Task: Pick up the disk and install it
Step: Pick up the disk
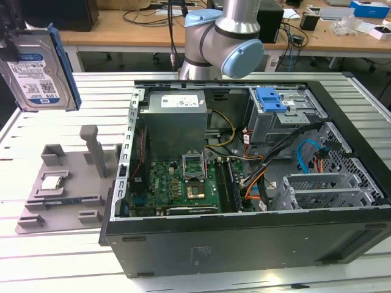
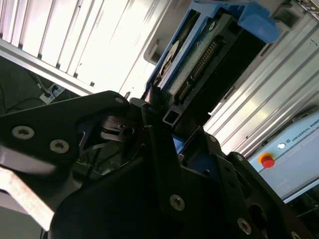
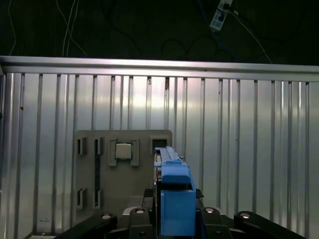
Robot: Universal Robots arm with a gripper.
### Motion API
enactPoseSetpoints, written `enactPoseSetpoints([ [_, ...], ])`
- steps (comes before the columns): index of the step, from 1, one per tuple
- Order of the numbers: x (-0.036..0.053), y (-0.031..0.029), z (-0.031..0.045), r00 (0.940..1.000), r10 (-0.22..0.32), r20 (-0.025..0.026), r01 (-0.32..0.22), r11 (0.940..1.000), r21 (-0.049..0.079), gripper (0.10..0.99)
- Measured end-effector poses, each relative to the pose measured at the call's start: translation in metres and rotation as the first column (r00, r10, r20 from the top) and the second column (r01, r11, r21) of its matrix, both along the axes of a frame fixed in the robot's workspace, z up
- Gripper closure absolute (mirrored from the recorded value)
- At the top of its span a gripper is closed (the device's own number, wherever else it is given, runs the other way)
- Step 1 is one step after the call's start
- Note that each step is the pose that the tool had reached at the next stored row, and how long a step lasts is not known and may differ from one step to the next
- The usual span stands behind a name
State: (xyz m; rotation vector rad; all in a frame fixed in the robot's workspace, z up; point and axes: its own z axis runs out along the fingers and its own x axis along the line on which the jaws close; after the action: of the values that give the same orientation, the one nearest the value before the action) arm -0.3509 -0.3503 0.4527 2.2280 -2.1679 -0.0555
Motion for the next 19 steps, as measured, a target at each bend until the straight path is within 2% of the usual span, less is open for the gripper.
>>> enactPoseSetpoints([
  [3,0.0,0.0002,0.014,1.0,0.0,-0.0001,0.0,1.0,0.0,0.722],
  [9,0.0,0.0005,0.0311,1.0,0.0,-0.0001,0.0,1.0,0.0,0.722],
  [10,0.0,0.0006,0.0366,1.0,0.0,-0.0001,0.0,1.0,0.0,0.722],
  [12,0.0,0.0007,0.0418,1.0,0.0,0.0001,0.0,1.0,0.0,0.722],
  [13,0.0,0.0008,0.0474,1.0,0.0,0.0,0.0,1.0,0.0,0.722],
  [19,0.0,0.0011,0.0651,1.0,0.0,0.0,0.0,1.0,0.0,0.722],
])
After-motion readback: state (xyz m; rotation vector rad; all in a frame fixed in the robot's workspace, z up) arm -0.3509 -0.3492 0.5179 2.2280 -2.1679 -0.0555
